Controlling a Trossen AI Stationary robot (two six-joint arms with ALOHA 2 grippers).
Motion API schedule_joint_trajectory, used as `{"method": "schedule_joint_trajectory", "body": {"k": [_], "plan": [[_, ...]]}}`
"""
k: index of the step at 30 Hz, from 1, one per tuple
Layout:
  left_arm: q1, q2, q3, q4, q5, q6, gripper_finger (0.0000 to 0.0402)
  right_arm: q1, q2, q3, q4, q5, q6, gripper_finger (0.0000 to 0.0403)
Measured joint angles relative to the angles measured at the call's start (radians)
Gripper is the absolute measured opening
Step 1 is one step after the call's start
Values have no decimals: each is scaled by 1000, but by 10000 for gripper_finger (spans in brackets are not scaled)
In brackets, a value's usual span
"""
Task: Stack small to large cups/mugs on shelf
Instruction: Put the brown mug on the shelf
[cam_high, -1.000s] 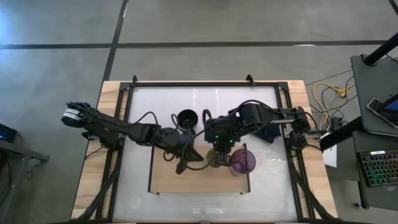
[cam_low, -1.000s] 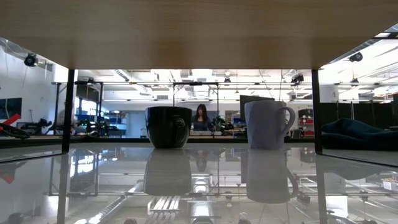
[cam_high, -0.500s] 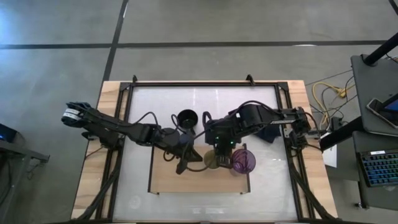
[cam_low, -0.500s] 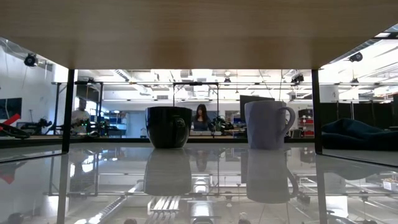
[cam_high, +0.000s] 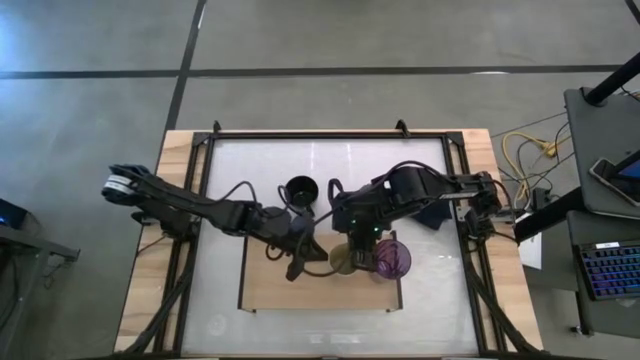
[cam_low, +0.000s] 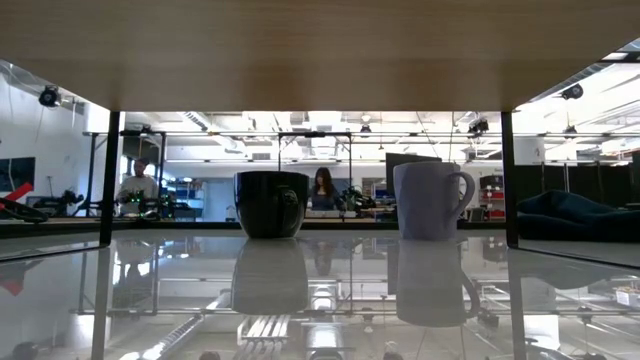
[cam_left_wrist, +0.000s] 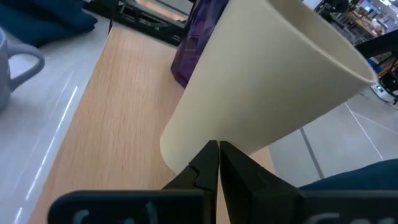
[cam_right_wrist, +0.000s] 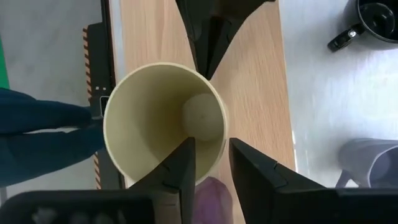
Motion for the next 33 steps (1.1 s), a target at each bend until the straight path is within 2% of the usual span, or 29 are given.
{"method": "schedule_joint_trajectory", "body": {"k": [8, 16, 33], "plan": [[-6, 29, -1, 42, 8, -3, 0, 0, -48, -1, 6, 8, 19, 91], [-6, 36, 3, 58, 15, -2, 0, 0, -108, -1, 13, 73, 45, 79], [-6, 35, 2, 103, 14, -2, 0, 0, -115, 0, 9, 95, 51, 75]]}}
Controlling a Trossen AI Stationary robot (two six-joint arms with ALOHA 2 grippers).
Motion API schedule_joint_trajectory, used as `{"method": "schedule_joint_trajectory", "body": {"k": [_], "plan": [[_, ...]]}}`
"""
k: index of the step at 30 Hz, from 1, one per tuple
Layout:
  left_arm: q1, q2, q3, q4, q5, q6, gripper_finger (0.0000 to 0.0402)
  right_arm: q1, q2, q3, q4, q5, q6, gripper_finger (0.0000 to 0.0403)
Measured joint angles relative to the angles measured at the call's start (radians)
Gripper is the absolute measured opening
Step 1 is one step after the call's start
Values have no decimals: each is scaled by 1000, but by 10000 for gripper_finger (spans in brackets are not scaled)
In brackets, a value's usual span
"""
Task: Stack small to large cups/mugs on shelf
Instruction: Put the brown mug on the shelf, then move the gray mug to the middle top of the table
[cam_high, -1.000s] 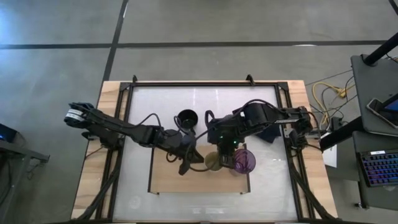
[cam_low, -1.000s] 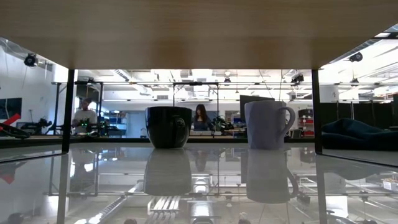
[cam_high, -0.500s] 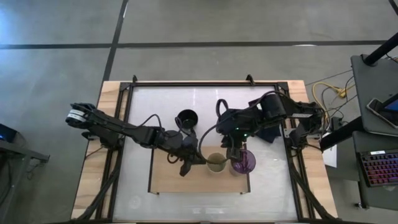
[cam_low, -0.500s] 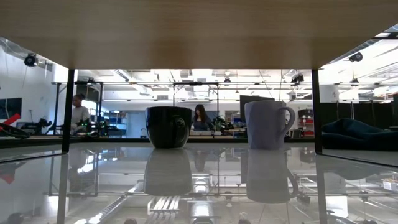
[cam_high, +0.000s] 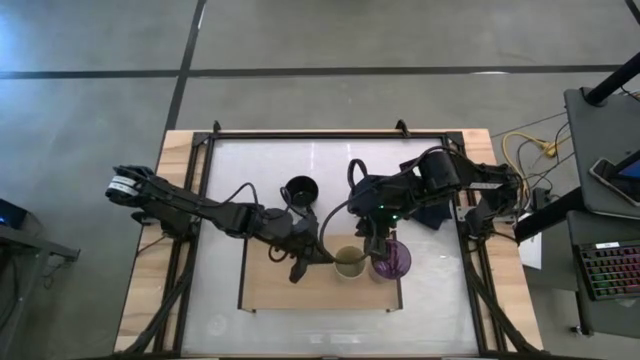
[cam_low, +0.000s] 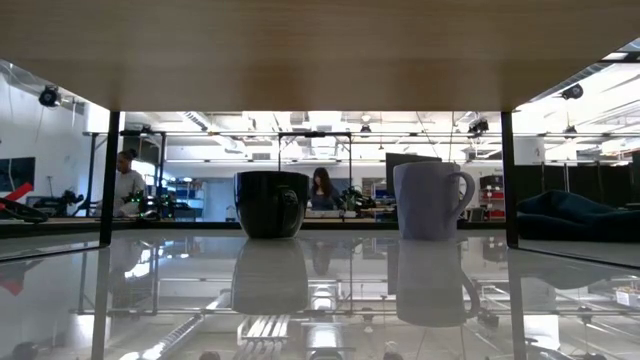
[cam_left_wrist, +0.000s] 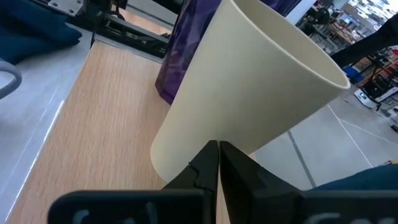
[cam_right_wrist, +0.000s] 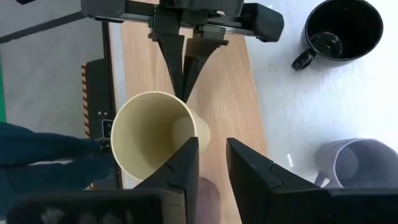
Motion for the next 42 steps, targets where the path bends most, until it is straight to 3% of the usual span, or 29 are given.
{"method": "schedule_joint_trajectory", "body": {"k": [8, 15, 23, 30, 38, 42], "plan": [[0, 0, 0, -2, -1, 0, 0, 0, 0, 0, -4, 12, -2, 80], [3, -14, -5, -84, -7, 11, 0, -5, -7, 0, -37, 207, -10, 74], [37, -174, -5, -186, -20, 65, 0, -74, -29, -2, -38, 149, -35, 82], [153, -323, -10, -389, -68, 79, 0, -189, -35, -5, -37, 145, -93, 68], [287, -343, -13, -495, -28, 114, 0, -409, -41, -63, -36, 89, -179, 77], [366, -333, -13, -497, 75, 184, 0, -541, -42, -175, -37, -6, -229, 86]]}}
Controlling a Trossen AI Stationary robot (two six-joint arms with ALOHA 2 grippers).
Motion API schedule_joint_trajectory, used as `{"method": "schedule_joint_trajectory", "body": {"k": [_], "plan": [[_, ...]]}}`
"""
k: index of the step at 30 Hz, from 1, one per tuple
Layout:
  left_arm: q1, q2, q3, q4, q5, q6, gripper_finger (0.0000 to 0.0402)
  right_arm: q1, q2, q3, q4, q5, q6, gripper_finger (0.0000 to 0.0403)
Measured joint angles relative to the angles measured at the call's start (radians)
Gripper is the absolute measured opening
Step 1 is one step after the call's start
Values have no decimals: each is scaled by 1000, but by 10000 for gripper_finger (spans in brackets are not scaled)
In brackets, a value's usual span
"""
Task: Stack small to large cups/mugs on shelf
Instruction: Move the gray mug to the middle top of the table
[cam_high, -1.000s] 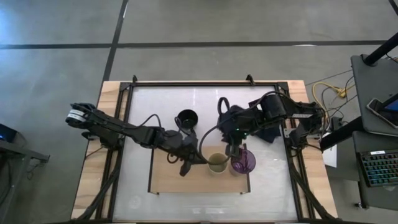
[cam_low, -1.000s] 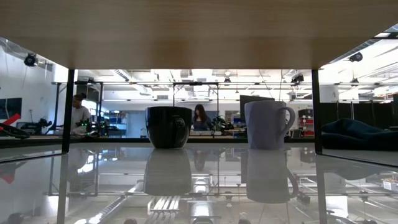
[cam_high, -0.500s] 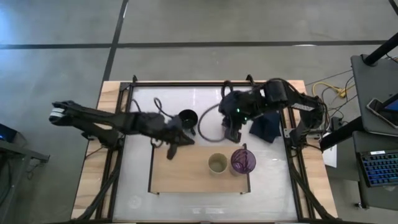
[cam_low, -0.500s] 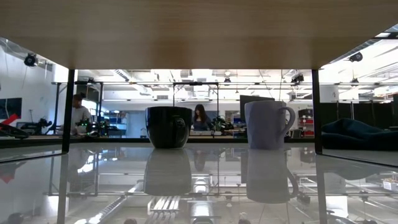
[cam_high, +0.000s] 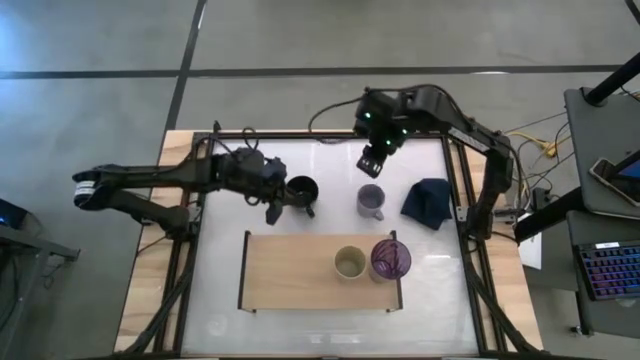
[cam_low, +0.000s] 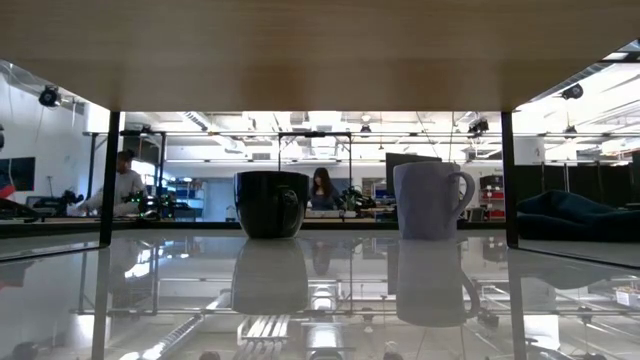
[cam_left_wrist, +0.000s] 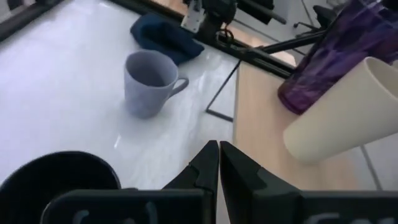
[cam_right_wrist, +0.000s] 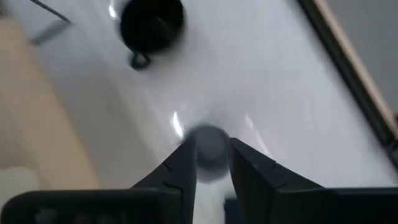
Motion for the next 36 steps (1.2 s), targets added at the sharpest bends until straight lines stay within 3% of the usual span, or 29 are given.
{"method": "schedule_joint_trajectory", "body": {"k": [8, 14, 17, 22, 36], "plan": [[140, 12, -2, -4, 113, 69, 0, -144, 0, -293, -1, -25, -77, 117], [237, 12, -1, -3, 230, 162, 0, -158, 0, -482, 52, -42, -50, 138], [296, 13, -1, -4, 307, 193, 0, -157, 0, -559, 144, -126, -5, 143], [385, 13, -1, -4, 407, 223, 0, -153, 0, -616, 271, -160, 45, 140], [476, 65, -2, -32, 459, 293, 0, -153, 0, -741, 380, -158, 73, 129]]}}
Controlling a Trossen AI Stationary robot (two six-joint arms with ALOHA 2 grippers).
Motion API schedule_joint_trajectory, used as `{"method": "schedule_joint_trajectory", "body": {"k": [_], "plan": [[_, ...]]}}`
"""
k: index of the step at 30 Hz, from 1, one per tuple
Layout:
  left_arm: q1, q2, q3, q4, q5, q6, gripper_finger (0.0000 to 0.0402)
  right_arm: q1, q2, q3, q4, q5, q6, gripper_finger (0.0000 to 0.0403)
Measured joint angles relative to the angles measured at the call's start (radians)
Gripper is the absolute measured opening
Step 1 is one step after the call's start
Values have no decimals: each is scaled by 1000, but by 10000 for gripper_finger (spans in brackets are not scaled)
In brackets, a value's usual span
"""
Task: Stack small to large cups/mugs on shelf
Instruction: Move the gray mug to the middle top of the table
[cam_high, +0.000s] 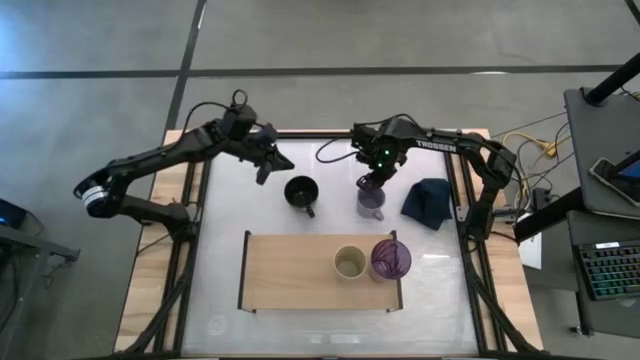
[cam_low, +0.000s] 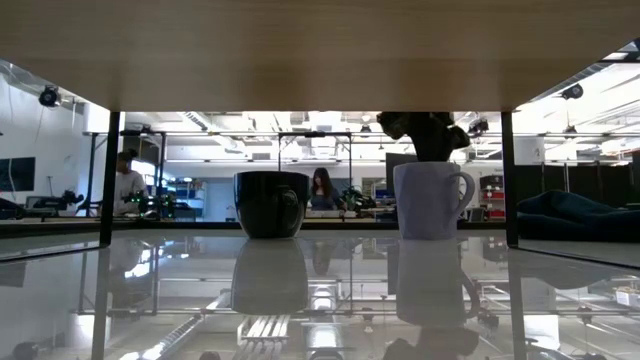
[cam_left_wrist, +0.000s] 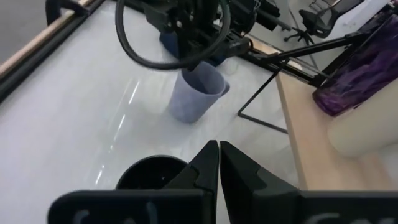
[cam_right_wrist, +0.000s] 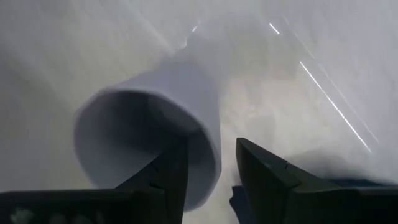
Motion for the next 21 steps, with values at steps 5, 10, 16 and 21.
{"method": "schedule_joint_trajectory", "body": {"k": [5, 10, 16, 21], "plan": [[2, 24, 0, 0, 4, -1, 0, 0, 0, -18, 22, 3, -8, 123], [2, 26, 0, 4, 4, -2, 0, 0, 0, -76, 65, 3, -24, 118], [2, 26, 0, 4, 4, -3, 0, 0, 0, -118, 73, 2, -27, 117], [2, 28, 0, 4, 4, -4, 0, 0, 0, -116, 81, -1, -35, 97]]}}
